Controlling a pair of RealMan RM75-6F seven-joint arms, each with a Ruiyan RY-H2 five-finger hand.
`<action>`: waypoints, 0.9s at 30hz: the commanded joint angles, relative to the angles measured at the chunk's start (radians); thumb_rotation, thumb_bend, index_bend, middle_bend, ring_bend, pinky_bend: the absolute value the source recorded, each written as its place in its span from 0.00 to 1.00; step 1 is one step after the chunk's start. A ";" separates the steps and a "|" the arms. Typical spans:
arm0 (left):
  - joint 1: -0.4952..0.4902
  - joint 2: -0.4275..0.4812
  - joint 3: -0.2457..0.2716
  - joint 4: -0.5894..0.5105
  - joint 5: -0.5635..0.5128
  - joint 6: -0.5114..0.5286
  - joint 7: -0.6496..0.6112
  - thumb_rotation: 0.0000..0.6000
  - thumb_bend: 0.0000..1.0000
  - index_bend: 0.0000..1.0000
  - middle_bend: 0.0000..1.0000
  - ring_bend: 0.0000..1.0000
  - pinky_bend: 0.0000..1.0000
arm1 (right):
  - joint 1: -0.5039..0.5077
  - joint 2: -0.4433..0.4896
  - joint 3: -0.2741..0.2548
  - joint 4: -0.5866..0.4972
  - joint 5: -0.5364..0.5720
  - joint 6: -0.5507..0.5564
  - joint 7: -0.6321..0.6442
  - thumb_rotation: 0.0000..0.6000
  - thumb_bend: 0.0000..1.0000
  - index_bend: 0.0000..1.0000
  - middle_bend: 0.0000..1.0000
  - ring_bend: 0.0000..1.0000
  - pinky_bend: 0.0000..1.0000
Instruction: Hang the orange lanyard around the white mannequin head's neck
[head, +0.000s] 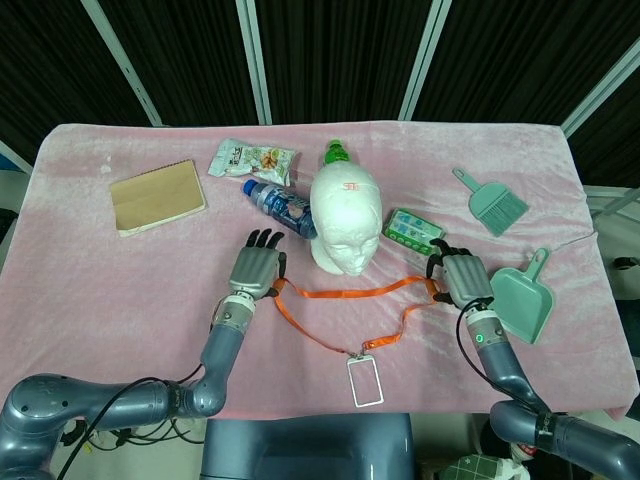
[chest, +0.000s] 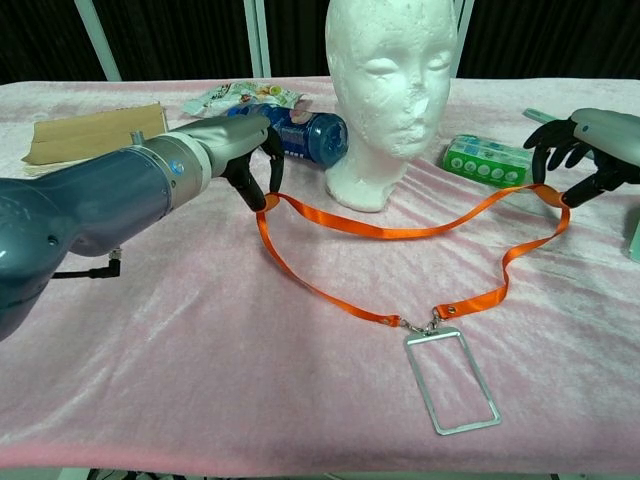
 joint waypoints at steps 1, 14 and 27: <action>0.016 0.042 0.008 -0.048 0.020 -0.027 -0.024 1.00 0.42 0.61 0.10 0.00 0.00 | -0.015 0.028 0.002 -0.030 -0.017 0.024 0.014 1.00 0.45 0.80 0.18 0.31 0.26; 0.058 0.179 0.009 -0.176 0.143 -0.081 -0.151 1.00 0.42 0.62 0.10 0.00 0.00 | -0.126 0.225 0.000 -0.266 -0.102 0.185 0.068 1.00 0.45 0.81 0.18 0.31 0.26; 0.079 0.215 -0.038 -0.225 0.311 -0.083 -0.346 1.00 0.42 0.62 0.10 0.00 0.00 | -0.140 0.327 0.036 -0.408 -0.169 0.256 0.068 1.00 0.45 0.81 0.18 0.31 0.26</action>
